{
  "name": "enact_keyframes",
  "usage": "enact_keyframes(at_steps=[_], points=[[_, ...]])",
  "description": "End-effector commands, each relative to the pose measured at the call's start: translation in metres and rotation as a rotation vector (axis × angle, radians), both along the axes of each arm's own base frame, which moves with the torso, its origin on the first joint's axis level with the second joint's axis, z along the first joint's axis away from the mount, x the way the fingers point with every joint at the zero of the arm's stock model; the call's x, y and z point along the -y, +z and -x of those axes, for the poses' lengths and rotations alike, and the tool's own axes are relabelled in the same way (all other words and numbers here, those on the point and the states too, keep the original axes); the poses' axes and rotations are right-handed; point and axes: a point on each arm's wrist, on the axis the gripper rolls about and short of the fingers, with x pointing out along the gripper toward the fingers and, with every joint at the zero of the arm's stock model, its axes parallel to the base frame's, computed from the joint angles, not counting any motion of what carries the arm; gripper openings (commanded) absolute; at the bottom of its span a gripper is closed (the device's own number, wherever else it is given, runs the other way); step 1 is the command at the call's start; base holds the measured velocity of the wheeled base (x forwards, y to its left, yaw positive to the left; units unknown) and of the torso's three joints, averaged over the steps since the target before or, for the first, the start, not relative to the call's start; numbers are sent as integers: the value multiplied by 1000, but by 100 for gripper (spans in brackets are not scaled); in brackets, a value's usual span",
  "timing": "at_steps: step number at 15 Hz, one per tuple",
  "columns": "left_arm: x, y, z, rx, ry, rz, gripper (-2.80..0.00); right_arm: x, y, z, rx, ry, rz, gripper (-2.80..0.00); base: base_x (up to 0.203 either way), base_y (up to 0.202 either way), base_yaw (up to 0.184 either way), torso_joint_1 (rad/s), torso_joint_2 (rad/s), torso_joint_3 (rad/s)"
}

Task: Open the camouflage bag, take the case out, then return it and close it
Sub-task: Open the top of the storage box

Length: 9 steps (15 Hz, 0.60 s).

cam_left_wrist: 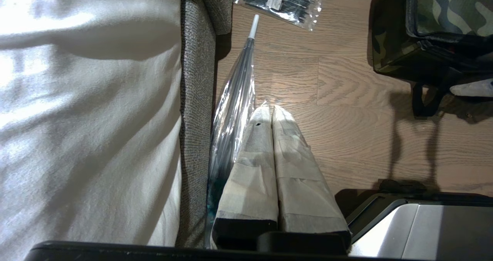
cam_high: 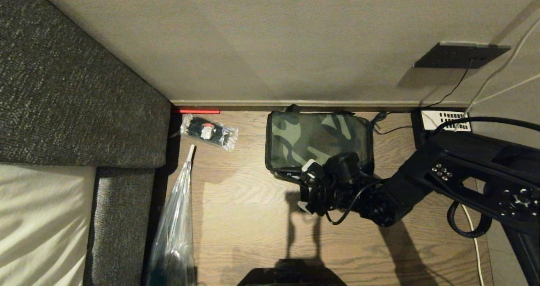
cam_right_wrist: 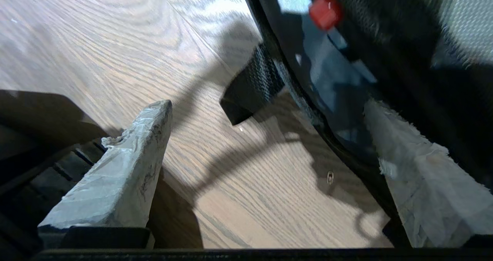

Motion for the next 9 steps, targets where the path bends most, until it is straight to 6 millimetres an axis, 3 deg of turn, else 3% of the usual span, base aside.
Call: enact_keyframes(at_steps=[1,9], points=[[0,0,0,0,0,0,-280,-2,-6,-4,1,1,3,0,0,0,0,0,0,0],[0,0,0,0,0,0,-280,-3,-6,-8,71,22,41,0,0,0,0,0,0,0]])
